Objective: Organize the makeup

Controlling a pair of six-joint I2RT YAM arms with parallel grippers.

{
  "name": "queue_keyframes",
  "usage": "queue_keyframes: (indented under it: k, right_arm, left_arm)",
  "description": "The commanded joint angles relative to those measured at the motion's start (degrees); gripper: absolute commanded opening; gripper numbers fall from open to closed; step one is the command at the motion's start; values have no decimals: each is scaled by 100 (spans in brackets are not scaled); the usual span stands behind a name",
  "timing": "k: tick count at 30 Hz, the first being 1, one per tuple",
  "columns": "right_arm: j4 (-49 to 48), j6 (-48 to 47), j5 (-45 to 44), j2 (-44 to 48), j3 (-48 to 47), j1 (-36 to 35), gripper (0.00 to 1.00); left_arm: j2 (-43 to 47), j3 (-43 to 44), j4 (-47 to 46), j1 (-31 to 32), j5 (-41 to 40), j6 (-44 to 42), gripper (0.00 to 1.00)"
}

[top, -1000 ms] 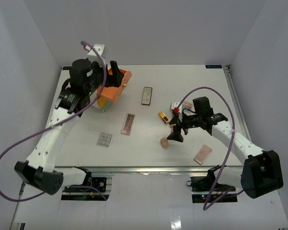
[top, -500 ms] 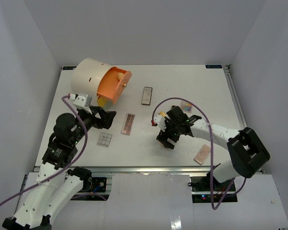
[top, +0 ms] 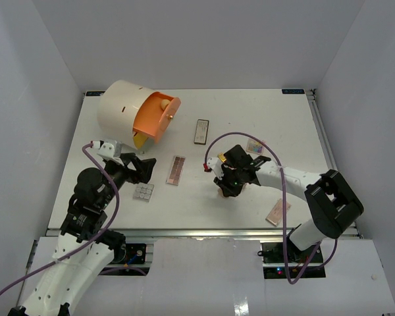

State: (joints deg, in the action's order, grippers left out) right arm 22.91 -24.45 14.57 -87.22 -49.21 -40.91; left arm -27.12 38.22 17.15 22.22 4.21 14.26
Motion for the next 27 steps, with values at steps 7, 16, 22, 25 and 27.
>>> queue_keyframes:
  k: [7, 16, 22, 25, 27]
  right_arm:
    - [398, -1433, 1793, 710, -1518, 31, 11]
    - [197, -1006, 2764, 610, -2523, 29, 11]
    - [-49, -530, 3161, 620, -2780, 23, 12]
    - [-168, -372, 3287, 641, -2787, 24, 12]
    - [-222, -314, 3338, 651, -2781, 30, 12]
  left_arm:
    - [-623, -69, -829, -27, 2471, 719, 86]
    - [-1250, -296, -2482, -25, 3113, 2768, 80]
    - [-1977, -161, -2863, -24, 3154, 3408, 75]
    - [-2312, -117, -3060, -9, 3159, 3599, 74]
    - [-2450, -97, -3193, 27, 3136, 3655, 73]
